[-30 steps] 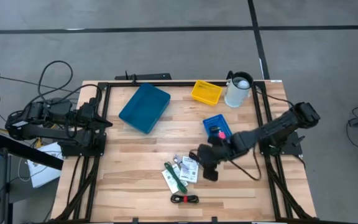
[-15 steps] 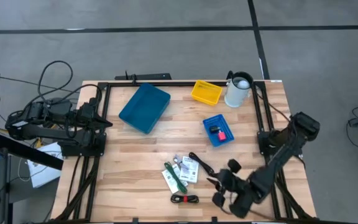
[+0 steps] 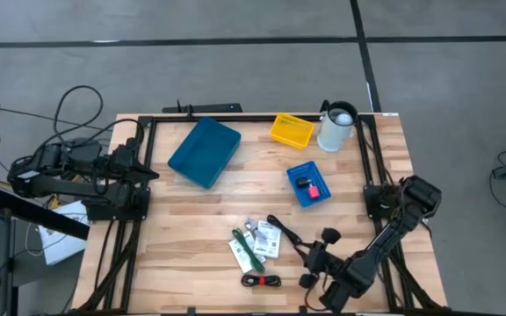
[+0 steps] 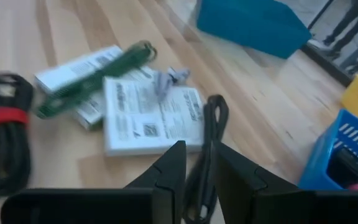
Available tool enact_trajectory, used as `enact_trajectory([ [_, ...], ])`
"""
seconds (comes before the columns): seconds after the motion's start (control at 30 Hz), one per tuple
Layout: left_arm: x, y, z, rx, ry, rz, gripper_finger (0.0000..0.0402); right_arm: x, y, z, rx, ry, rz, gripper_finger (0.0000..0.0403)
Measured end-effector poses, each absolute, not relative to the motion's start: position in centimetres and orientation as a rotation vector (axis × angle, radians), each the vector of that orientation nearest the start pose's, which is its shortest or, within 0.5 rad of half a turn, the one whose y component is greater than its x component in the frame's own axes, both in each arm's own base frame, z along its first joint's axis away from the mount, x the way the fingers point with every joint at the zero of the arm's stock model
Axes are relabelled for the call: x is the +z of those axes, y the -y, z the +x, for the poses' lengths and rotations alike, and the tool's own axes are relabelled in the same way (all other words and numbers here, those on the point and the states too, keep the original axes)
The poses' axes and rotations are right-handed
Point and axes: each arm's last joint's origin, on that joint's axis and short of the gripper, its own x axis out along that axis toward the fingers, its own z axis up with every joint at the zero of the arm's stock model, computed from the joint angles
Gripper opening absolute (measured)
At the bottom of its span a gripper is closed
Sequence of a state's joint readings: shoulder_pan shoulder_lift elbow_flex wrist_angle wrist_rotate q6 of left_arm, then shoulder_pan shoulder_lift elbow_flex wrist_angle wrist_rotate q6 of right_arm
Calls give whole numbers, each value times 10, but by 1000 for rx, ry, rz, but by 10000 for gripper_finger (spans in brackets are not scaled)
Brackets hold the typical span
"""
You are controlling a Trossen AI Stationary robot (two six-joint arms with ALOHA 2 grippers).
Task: Pick and place items into bin
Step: Put the top black charger cable into the dark blue bin
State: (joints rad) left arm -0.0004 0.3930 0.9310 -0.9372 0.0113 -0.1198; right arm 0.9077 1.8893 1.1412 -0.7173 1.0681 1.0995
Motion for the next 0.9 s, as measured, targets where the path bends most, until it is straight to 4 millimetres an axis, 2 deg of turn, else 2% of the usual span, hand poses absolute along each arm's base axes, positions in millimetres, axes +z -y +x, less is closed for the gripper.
enact_trajectory([
  [0.13,344,0,45,12,-399,-120,0,146,-240,228,-506,-647,-184,71],
  [0.33,344,0,45,11,-397,-114,0,154,-232,220,-498,-774,-220,71],
  [0.53,347,0,46,-21,-367,50,0,157,-226,214,-522,-824,-266,71],
  [0.67,348,0,46,-29,-358,98,0,157,-221,213,-553,-840,-282,71],
  [0.9,358,0,49,-37,-247,201,0,157,-212,220,-591,-851,-271,71],
])
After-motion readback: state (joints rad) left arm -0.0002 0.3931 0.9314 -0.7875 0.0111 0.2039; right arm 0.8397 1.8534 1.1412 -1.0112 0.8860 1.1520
